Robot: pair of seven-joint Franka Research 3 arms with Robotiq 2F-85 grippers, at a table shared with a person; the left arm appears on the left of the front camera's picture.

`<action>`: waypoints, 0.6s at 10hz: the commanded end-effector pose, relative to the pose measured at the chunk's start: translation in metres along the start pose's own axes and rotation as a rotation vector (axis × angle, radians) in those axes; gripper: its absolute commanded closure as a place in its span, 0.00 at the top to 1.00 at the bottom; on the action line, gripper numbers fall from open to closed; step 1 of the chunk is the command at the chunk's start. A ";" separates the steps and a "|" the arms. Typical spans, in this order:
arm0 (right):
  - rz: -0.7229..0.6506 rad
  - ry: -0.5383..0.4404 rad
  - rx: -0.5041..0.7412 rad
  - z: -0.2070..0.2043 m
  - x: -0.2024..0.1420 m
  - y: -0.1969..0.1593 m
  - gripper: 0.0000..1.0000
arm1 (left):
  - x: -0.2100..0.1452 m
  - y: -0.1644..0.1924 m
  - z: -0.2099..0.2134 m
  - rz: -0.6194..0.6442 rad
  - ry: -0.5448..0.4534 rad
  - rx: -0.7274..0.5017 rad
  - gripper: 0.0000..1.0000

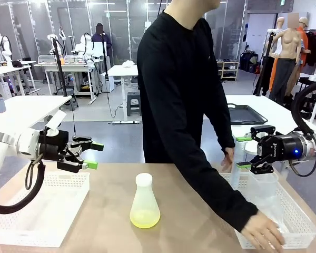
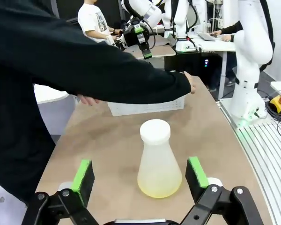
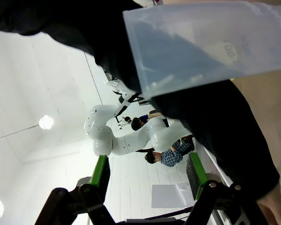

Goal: Prepare the solutions needed for the experiment.
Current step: When the human places the Big flask in the center of the table, pick up the Big flask and place it in the left Organizing basket.

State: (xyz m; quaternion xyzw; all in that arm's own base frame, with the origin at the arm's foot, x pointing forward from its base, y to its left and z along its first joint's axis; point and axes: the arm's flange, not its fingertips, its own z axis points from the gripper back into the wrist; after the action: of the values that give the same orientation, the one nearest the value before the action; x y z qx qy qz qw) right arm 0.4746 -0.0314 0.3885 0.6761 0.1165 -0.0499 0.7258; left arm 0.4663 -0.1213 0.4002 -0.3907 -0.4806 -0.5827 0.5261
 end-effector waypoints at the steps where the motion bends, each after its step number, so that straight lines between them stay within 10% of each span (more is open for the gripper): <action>1: 0.005 -0.005 -0.002 0.000 -0.003 0.002 0.83 | -0.010 0.010 -0.026 -0.051 -0.010 -0.040 1.00; 6: 0.005 -0.005 -0.002 0.000 -0.003 0.002 0.83 | 0.010 0.036 -0.084 -0.131 -0.250 -0.129 1.00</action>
State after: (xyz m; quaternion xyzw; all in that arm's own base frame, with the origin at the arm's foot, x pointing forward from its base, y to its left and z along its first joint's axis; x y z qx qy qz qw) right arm 0.4746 -0.0314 0.3887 0.6761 0.1163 -0.0498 0.7259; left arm 0.4925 -0.2015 0.4091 -0.4323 -0.5202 -0.6086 0.4148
